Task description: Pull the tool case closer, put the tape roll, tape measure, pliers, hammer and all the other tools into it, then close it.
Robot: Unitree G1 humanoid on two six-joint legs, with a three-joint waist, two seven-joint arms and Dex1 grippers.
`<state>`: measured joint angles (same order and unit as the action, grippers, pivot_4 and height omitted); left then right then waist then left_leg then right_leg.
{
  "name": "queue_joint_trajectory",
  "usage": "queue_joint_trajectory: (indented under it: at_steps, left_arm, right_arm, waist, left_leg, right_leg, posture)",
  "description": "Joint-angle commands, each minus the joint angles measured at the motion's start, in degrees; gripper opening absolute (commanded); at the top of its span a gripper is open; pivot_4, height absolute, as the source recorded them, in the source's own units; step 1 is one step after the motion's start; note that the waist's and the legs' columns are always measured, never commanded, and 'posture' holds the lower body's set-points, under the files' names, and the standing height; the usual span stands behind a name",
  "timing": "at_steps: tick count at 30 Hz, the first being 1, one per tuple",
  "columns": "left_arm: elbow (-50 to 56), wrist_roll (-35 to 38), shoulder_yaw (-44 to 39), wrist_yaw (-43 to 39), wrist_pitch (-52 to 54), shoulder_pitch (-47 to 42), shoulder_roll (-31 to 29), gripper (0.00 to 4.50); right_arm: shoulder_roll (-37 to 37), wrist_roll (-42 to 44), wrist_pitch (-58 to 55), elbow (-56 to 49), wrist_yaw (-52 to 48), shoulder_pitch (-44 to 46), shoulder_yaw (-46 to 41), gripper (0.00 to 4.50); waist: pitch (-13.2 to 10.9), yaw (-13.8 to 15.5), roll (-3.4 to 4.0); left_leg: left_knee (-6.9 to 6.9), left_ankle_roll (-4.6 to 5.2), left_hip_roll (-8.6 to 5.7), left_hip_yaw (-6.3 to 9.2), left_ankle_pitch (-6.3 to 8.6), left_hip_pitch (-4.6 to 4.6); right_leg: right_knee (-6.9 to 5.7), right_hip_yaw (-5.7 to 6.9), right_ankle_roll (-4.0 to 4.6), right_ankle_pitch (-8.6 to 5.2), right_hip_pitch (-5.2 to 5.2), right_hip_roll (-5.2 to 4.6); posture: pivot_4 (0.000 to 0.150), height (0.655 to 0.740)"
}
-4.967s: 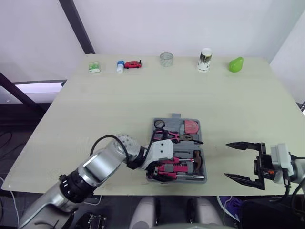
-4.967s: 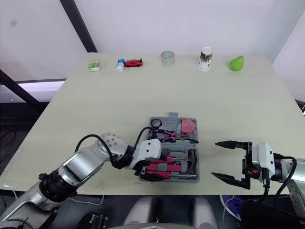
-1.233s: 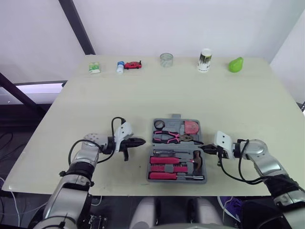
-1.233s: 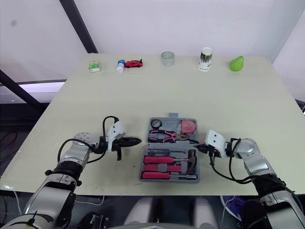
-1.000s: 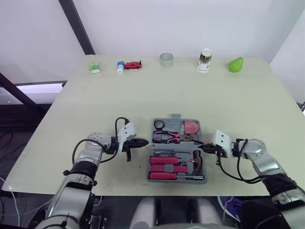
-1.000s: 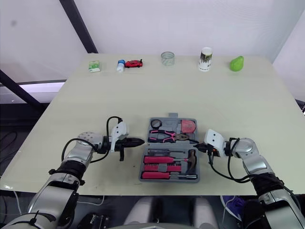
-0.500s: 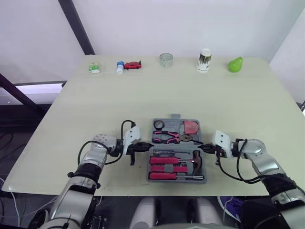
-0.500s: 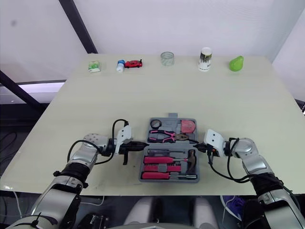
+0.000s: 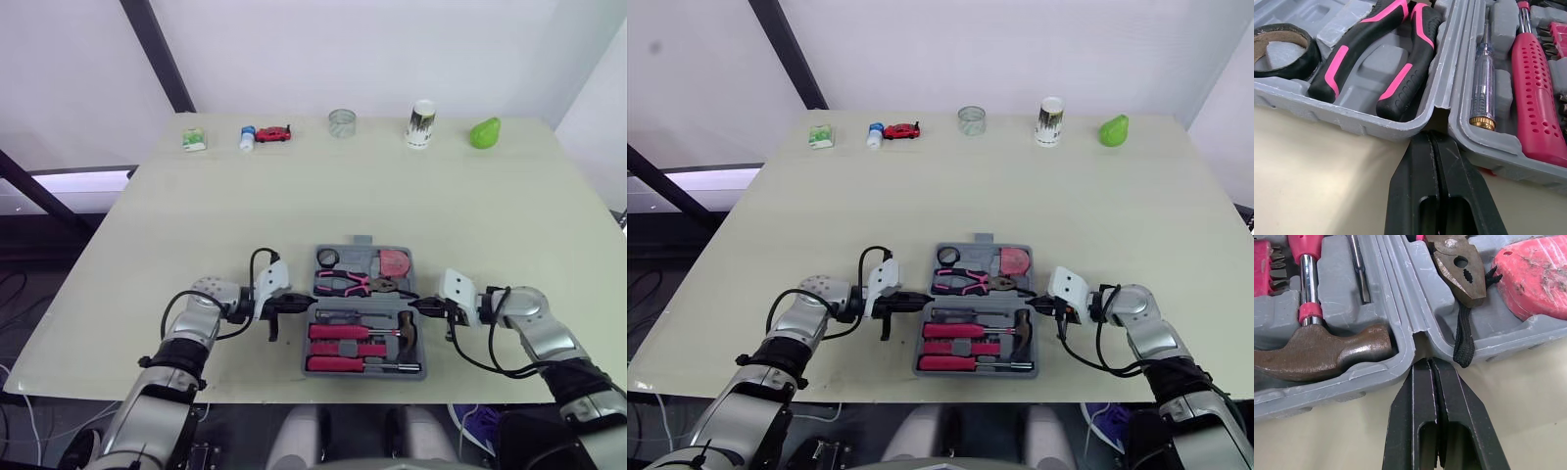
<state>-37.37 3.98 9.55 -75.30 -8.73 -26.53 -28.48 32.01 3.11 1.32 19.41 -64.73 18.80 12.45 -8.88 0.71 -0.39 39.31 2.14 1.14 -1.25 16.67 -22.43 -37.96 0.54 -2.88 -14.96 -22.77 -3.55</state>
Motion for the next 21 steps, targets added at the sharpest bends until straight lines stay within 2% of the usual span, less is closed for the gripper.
queue_joint_trajectory:
  at_steps: [1, 7, 21]
  left_arm:
    - [2.61, -1.49, 4.65, -2.85, 1.51, 3.53, 1.11, 0.00]
    - [6.89, -1.24, 5.21, -4.04, 3.90, 6.13, 0.18, 0.00]
    - [7.78, -1.81, 5.51, -5.25, 4.83, 7.02, -0.66, 0.00]
  right_arm:
    - [-0.22, 2.85, -0.97, -5.01, -2.92, -0.97, 0.52, 0.03]
    - [-0.25, 2.93, -1.91, -5.85, -3.37, -1.44, 0.46, 0.03]
    - [-0.07, 3.08, -2.70, -6.58, -4.37, -2.14, 0.69, 0.03]
  waist:
    - [0.01, -0.02, 0.01]
    - [0.02, -0.14, 0.04]
    - [0.03, -0.13, 0.05]
  left_leg:
    - [0.00, 0.00, 0.01, 0.00, 0.00, -0.01]
    - [-0.01, 0.00, 0.03, -0.01, 0.00, 0.02]
    - [-0.01, 0.00, 0.03, -0.01, 0.00, 0.03]
  right_leg:
    - [0.01, 0.00, 0.00, 0.00, 0.00, 0.00]
    - [-0.01, -0.01, 0.00, 0.00, 0.00, 0.01]
    - [-0.01, -0.01, 0.00, 0.00, 0.00, 0.02]
  posture:
    - [0.150, 0.7400]
    - [0.150, 0.7400]
    - [0.150, 0.7400]
